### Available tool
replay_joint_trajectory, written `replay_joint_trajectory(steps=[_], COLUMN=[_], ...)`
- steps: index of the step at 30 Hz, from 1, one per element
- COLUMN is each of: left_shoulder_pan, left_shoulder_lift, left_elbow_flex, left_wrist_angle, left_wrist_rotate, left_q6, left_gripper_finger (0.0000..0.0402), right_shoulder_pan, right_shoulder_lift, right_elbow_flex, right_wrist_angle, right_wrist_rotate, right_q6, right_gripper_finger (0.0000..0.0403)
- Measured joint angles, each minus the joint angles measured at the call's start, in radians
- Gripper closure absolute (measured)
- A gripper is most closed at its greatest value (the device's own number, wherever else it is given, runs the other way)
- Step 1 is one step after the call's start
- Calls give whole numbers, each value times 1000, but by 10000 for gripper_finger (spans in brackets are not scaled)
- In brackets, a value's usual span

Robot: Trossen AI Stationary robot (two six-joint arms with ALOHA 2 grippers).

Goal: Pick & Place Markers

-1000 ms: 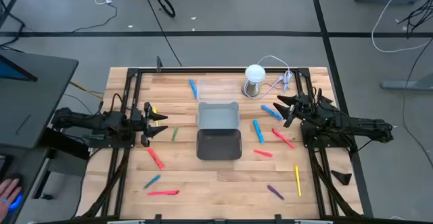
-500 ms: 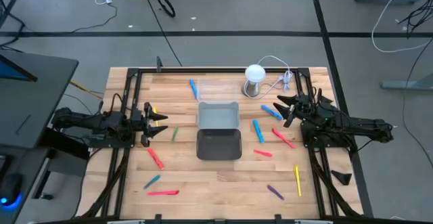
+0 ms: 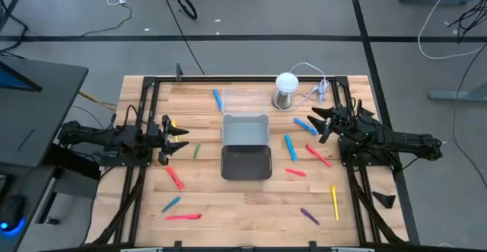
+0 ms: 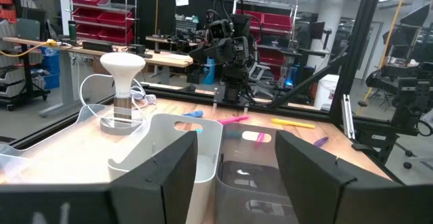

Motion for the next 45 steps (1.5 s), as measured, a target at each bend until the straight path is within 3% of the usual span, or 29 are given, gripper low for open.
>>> replay_joint_trajectory(steps=[31,39,45], left_shoulder_pan=[0,0,0], left_shoulder_lift=[0,0,0], left_elbow_flex=[0,0,0], left_wrist_angle=[29,32,31], left_wrist_rotate=[-16,-16,-15], left_q6=[3,-178,-183], left_gripper_finger=[195,195,195], right_shoulder_pan=[0,0,0], right_shoulder_lift=[0,0,0], right_elbow_flex=[0,0,0], right_wrist_angle=[0,0,0], right_wrist_rotate=[0,0,0], right_q6=[0,0,0], right_gripper_finger=[172,172,172])
